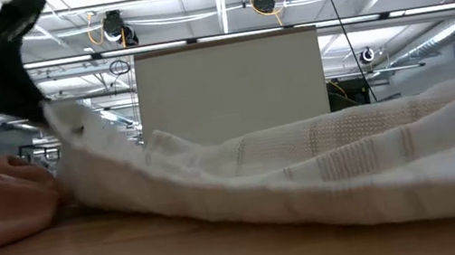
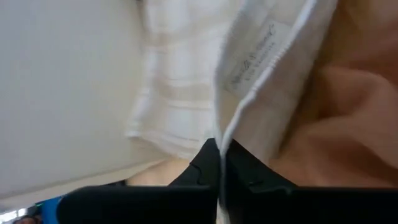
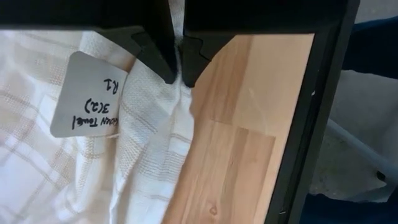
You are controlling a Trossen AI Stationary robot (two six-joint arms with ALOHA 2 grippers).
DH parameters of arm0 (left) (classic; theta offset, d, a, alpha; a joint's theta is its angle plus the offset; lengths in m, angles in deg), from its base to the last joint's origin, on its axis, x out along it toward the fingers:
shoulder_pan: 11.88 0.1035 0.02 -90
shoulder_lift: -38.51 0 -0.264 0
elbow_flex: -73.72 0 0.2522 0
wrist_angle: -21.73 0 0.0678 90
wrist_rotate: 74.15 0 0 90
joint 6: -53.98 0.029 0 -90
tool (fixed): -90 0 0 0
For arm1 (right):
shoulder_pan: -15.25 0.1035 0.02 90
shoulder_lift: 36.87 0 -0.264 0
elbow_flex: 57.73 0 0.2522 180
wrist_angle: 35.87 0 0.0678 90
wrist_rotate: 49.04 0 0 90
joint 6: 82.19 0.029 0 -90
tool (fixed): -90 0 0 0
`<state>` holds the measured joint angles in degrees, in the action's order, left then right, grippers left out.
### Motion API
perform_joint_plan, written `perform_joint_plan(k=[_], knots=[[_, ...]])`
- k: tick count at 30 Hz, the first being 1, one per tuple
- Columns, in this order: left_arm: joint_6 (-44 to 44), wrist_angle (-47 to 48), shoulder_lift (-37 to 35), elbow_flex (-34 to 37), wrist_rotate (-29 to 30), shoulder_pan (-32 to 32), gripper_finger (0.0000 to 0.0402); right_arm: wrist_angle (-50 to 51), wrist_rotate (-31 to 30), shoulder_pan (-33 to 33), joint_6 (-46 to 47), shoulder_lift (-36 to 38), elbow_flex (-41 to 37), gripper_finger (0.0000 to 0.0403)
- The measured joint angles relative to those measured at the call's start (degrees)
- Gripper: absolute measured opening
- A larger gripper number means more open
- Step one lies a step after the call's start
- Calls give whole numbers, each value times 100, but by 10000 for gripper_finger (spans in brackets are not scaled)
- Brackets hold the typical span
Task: Fold towel
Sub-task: Fold the white patterned towel
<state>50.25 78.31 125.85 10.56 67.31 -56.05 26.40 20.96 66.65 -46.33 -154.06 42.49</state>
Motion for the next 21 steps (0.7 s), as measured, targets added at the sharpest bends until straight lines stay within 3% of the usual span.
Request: perform_joint_plan(k=[6, 17, 19, 21], knots=[[2, 1032, -718, -893, 845, -79, 2, 227, -393, 43, -154, 680, -4, 1], [593, 1370, -1955, -2867, 2674, -266, 1, 305, -2823, 730, -1012, 2837, 0, 0], [723, 1436, -2150, -3195, 2380, -256, 1, 168, -2964, 866, -1242, 3113, 0, 0], [974, 1581, -2313, -3501, 1559, -146, 1, 5, -2967, 953, -1464, 3352, 0, 0]])
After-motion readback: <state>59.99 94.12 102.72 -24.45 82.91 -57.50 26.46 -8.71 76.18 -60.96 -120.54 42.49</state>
